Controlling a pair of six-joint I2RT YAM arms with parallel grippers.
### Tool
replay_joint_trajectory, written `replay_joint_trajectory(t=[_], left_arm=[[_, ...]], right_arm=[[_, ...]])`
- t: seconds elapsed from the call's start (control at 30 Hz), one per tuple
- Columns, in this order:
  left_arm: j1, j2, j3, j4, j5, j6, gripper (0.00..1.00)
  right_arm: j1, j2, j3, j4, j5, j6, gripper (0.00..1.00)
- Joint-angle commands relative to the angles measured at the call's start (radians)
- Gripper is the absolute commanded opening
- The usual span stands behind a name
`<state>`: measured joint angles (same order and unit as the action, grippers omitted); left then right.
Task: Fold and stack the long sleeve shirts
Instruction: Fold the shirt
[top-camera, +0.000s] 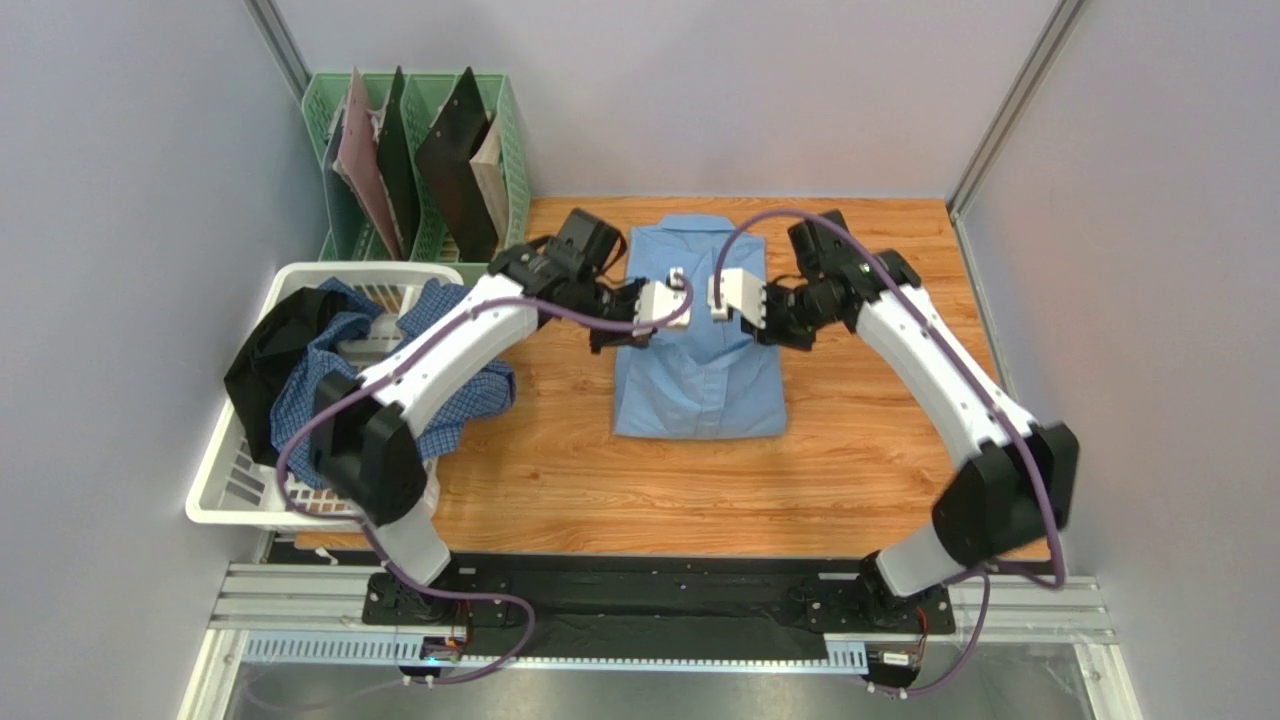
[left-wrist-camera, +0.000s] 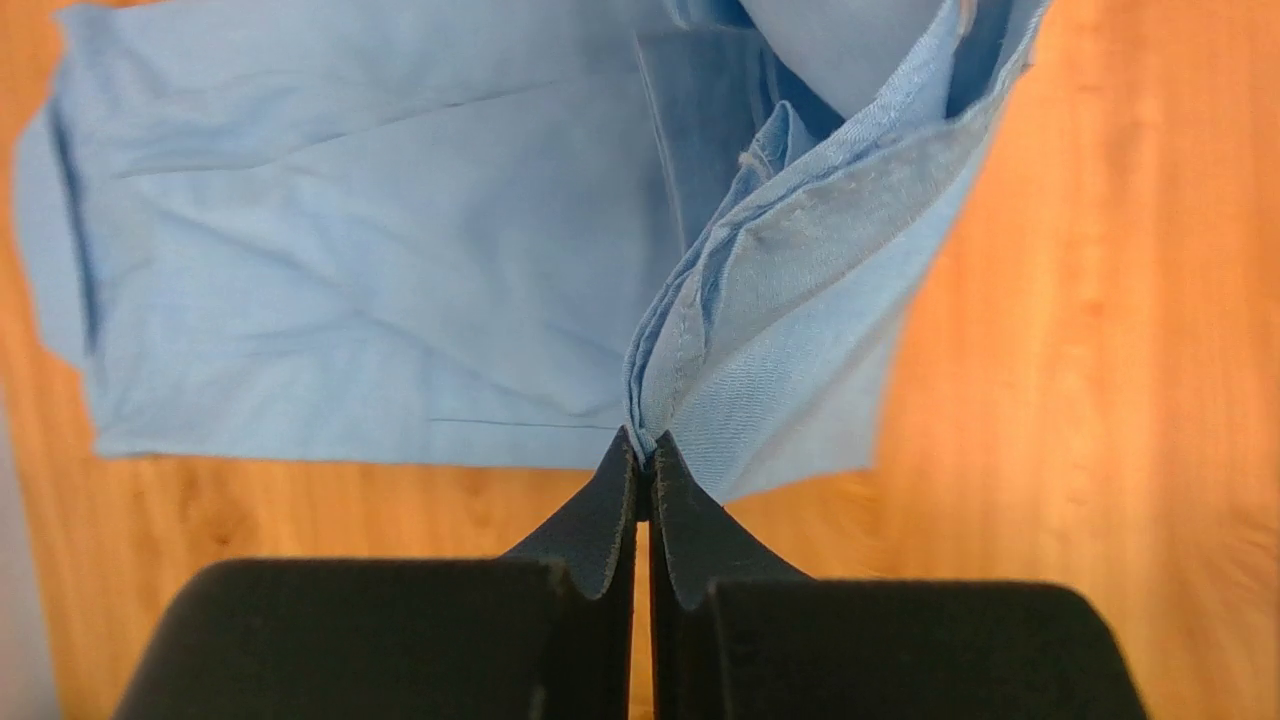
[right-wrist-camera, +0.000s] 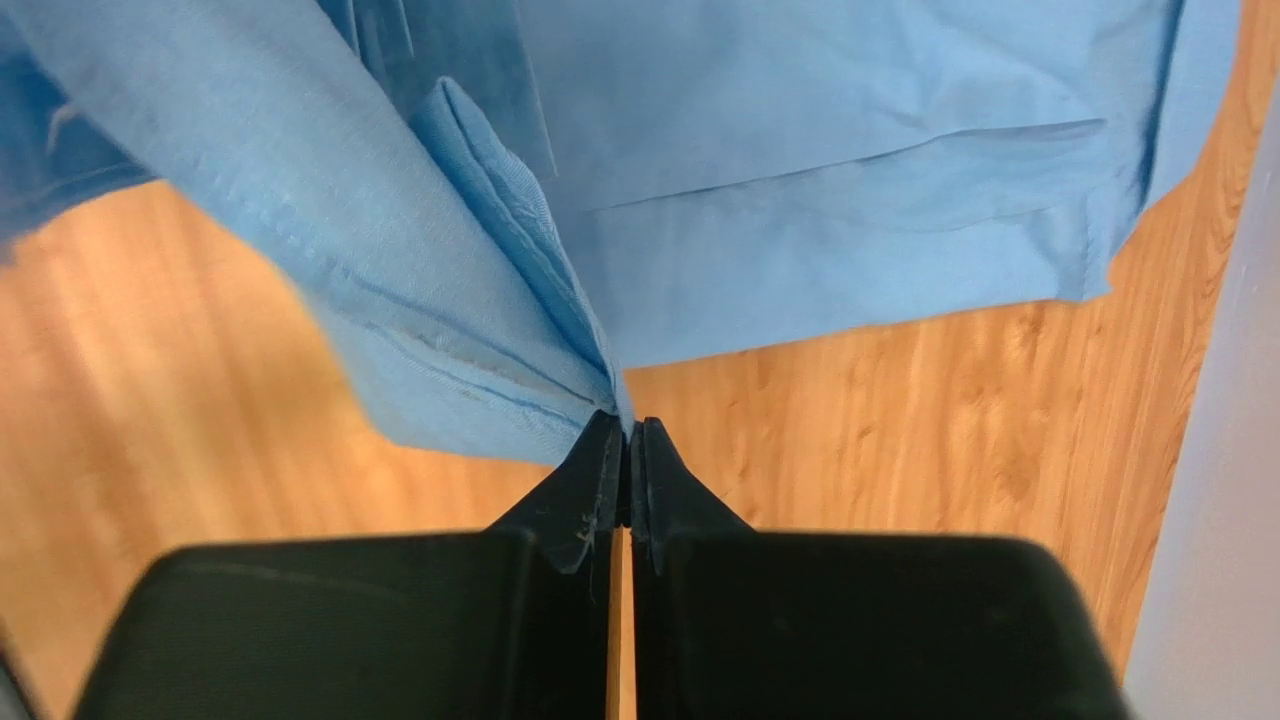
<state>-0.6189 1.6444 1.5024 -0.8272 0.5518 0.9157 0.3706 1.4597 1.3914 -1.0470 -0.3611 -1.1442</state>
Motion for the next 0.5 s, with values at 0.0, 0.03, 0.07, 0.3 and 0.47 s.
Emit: replay_joint_trajectory(t=[0.0,0.03,0.07,0.3,0.47], left_arm=[[0.087,0.224,0.253,-0.095,0.059,0.09,0.0],[0.096,0.317,0.341,-0.121,0.057,0.092,0.0],[0.117,0.36,0.381,-0.131,0.056,0.088,0.0],[0.173,0.609,0.574,-0.132,0.002,0.074,0.0],[0.18,0.673,0.614,-0.104,-0.052,0.058,0.0]], right_arm=[[-0.07,0.223,0.179,0.045,-0.091,-0.101,0.0],[-0.078,0.267,0.24,0.048,-0.093,-0.106,0.0],[-0.09,0.363,0.277,0.06,-0.088,-0.1,0.0],[-0.128,0.641,0.486,0.084,-0.062,-0.077,0.0],[-0.13,0.685,0.492,0.11,-0.023,-0.065,0.0]])
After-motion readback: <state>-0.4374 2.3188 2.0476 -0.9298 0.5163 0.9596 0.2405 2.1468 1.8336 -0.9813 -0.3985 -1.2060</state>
